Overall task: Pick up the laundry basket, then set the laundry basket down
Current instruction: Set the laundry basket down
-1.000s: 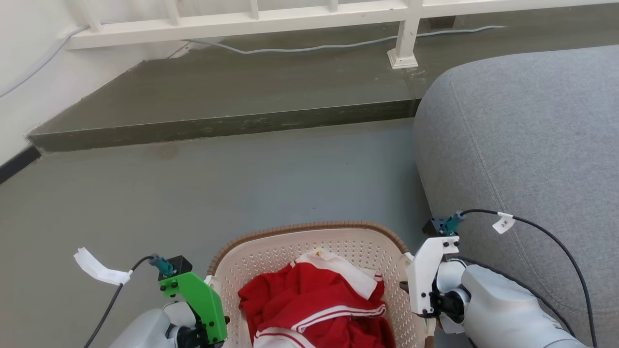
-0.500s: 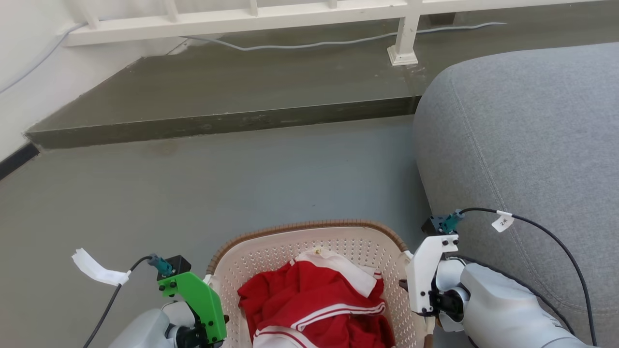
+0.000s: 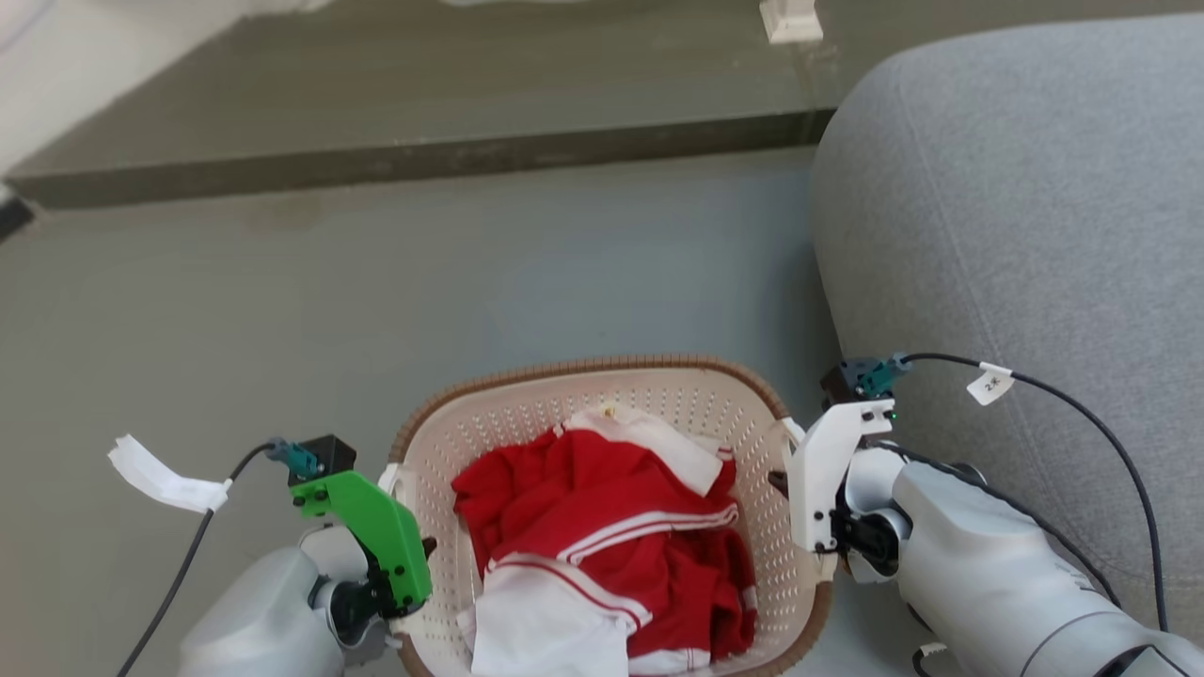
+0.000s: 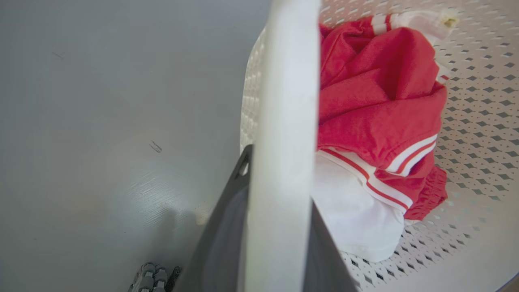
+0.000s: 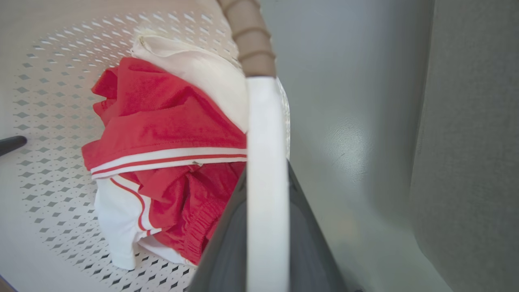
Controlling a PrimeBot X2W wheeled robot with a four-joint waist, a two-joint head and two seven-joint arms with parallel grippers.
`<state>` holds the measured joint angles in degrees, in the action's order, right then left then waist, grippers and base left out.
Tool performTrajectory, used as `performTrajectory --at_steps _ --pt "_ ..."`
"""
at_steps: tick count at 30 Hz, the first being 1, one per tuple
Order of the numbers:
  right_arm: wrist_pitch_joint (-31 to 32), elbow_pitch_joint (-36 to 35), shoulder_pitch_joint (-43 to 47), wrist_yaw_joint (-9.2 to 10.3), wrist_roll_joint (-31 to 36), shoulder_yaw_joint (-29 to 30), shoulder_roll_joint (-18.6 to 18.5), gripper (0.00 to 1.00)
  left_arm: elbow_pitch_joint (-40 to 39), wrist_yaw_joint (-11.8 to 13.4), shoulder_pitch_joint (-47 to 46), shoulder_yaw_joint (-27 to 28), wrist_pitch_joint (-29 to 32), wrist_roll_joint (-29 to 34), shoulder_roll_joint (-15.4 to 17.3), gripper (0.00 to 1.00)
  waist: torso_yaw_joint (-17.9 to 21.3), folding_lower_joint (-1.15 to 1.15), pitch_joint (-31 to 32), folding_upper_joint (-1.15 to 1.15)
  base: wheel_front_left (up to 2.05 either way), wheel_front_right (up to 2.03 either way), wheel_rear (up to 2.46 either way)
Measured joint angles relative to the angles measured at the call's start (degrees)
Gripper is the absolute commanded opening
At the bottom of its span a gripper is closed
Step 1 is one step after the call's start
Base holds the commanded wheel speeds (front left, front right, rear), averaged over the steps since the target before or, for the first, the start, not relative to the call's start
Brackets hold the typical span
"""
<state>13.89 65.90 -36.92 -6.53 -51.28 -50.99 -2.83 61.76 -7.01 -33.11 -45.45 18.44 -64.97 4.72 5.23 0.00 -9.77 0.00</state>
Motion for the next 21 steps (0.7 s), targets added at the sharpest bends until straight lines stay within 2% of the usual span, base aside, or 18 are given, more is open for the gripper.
performTrajectory --at_steps 21 --pt "-9.61 -0.03 -5.99 -0.01 1.43 1.05 0.31 0.0 -3.35 0.01 -6.11 -0.35 -7.56 1.74 2.43 0.0 -0.32 0.0 -15.09 0.0 0.0 0.0 0.0"
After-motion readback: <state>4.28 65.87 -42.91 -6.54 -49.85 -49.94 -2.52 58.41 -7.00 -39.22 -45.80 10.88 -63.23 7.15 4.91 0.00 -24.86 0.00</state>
